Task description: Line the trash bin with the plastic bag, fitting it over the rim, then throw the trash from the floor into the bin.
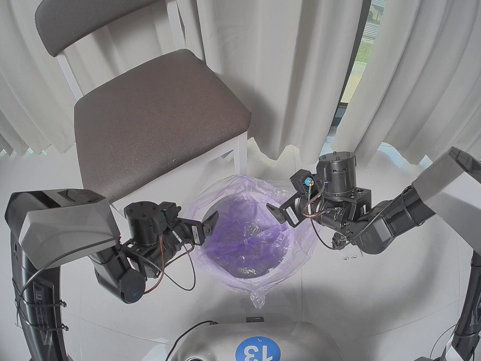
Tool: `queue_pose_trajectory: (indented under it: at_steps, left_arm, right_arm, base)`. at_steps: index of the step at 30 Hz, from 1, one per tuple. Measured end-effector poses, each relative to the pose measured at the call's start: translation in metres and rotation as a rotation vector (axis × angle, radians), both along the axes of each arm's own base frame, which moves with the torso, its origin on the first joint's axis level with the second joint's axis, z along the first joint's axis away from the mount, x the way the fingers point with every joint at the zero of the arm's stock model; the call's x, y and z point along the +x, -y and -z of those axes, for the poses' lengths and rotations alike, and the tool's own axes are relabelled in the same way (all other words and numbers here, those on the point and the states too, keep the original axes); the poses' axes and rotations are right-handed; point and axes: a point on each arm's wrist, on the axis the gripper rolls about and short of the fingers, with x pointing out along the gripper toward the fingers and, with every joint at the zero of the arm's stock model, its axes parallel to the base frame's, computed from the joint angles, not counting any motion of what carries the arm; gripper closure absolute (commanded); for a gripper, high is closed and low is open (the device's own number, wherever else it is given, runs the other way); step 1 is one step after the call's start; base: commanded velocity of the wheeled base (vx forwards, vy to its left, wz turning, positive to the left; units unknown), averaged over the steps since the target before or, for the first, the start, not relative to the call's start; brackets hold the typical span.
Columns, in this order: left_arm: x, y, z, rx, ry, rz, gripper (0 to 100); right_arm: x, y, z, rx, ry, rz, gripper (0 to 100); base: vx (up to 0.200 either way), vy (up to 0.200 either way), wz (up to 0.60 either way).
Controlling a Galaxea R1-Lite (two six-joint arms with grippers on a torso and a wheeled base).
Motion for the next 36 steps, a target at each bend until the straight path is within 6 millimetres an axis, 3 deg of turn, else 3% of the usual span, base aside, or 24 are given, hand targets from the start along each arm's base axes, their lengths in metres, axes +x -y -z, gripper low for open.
queue_pose_trajectory:
  at_steps: [8, 16, 36]
  left_arm:
    - [0.033, 0.012, 0.008, 0.008, 0.012, -0.079, 0]
    - [0.043, 0.01, 0.017, 0.013, 0.016, -0.172, 0]
    - [0.067, -0.007, 0.023, -0.052, -0.019, -0.247, 0]
  right_arm:
    - [0.025, 0.027, 0.01, 0.061, 0.058, 0.087, 0]
    - [0.047, 0.048, 0.033, 0.061, 0.053, 0.148, 0]
    - [0.091, 0.038, 0.063, 0.121, 0.057, 0.18, 0]
  base:
    - [0.0, 0.0, 0.0]
    - [0.0, 0.0, 0.0]
    - [0.0, 0.0, 0.0]
